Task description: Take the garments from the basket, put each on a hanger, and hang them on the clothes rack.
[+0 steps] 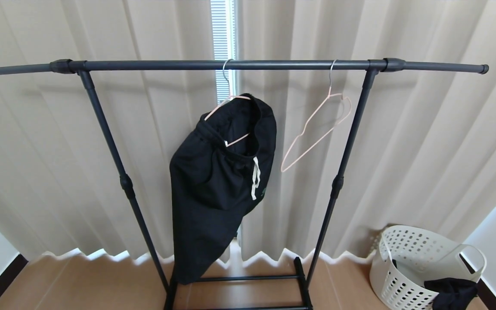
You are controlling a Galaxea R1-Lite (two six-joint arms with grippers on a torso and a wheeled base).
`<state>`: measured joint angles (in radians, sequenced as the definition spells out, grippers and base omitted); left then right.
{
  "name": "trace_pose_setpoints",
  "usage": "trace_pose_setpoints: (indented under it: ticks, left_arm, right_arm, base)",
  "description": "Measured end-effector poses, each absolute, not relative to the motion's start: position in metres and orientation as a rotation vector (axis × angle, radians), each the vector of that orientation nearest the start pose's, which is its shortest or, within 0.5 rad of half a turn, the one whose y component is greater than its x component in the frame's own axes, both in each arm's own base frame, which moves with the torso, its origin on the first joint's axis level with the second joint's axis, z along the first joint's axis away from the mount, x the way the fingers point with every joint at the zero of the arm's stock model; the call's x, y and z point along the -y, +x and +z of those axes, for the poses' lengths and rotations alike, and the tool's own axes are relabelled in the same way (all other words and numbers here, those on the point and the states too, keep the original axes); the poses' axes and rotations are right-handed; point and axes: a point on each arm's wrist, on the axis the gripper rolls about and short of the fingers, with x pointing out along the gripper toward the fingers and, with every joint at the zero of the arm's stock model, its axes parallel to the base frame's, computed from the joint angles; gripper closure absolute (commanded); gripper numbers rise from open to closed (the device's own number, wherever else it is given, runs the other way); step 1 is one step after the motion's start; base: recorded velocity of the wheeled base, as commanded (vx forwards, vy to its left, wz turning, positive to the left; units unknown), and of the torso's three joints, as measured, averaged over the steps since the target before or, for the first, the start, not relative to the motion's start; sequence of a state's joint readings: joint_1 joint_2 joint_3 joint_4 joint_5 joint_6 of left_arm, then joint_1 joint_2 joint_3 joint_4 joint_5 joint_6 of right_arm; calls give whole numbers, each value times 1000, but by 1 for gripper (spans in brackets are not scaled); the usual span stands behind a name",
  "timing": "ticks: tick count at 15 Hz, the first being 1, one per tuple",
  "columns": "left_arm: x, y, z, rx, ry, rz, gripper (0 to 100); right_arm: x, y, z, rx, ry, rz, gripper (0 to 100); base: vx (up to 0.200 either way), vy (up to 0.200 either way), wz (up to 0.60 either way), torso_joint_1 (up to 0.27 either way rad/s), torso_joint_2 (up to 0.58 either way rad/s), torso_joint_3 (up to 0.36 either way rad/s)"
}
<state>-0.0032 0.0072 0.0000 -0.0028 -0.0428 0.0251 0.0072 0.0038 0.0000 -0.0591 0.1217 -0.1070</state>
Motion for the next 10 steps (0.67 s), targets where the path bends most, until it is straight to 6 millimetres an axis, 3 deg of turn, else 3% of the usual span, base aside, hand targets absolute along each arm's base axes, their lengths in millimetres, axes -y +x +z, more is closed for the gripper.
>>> trace_pose_setpoints:
  ticks: [1,10]
  left_arm:
    - [1,-22,76,-4,25,-46,0]
    - [1,-22,76,-5,25,-46,0]
  right_arm:
    - [-3,-23,81,60,-110,126,0]
    - [-3,-23,81,60,-110,127,0]
  base:
    - [0,0,0,-212,540,330]
    - [0,0,-600,-180,514,326]
